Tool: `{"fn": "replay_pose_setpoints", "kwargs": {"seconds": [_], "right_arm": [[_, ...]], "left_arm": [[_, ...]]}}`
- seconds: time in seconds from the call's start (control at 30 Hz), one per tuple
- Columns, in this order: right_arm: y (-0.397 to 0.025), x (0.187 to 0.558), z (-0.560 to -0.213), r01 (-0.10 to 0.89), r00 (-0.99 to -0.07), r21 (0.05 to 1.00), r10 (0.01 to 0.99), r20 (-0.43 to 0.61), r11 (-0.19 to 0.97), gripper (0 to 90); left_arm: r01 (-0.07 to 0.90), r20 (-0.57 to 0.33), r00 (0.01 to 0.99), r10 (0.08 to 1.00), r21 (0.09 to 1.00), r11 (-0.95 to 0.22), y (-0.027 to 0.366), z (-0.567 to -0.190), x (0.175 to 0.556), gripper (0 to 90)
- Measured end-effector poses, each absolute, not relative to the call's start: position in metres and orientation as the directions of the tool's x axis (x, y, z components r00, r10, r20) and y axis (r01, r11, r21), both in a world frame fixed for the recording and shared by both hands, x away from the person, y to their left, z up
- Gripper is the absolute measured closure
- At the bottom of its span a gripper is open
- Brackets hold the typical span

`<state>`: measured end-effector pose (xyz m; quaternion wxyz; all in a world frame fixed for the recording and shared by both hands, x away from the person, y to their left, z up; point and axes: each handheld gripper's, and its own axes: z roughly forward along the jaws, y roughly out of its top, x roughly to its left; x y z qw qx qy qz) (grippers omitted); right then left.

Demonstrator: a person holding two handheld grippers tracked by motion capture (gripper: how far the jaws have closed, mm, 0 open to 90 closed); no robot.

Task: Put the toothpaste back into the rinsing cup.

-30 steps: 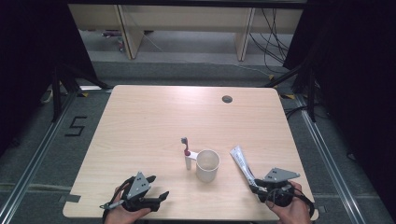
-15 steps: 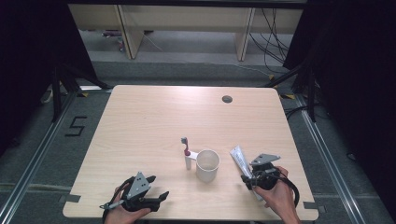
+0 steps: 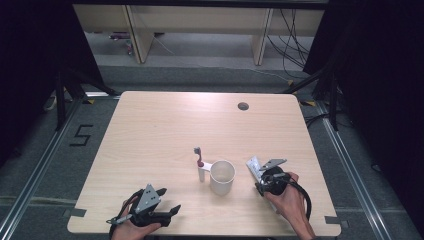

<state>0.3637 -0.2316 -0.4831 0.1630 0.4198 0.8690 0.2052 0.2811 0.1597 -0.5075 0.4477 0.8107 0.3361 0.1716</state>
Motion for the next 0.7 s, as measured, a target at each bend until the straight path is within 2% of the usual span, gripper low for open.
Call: {"fn": "replay_pose_setpoints", "kwargs": {"seconds": [0.27,0.37,0.7], "right_arm": [[-0.232,0.366,-0.481,0.696,-0.575,0.472,0.814,-0.084,0.541,61.1],[-0.233,0.367,-0.476,0.696,-0.570,0.473,0.817,-0.093,0.540,68.4],[-0.231,0.377,-0.475,0.712,-0.577,0.436,0.813,-0.081,0.550,68.7]], "left_arm": [[0.397,-0.024,0.713,0.701,0.837,-0.375,0.159,-0.508,0.281,26.8],[0.396,-0.016,0.715,0.699,0.834,-0.385,0.159,-0.508,0.281,26.8],[0.397,-0.025,0.715,0.699,0.837,-0.376,0.158,-0.508,0.281,26.8]]}}
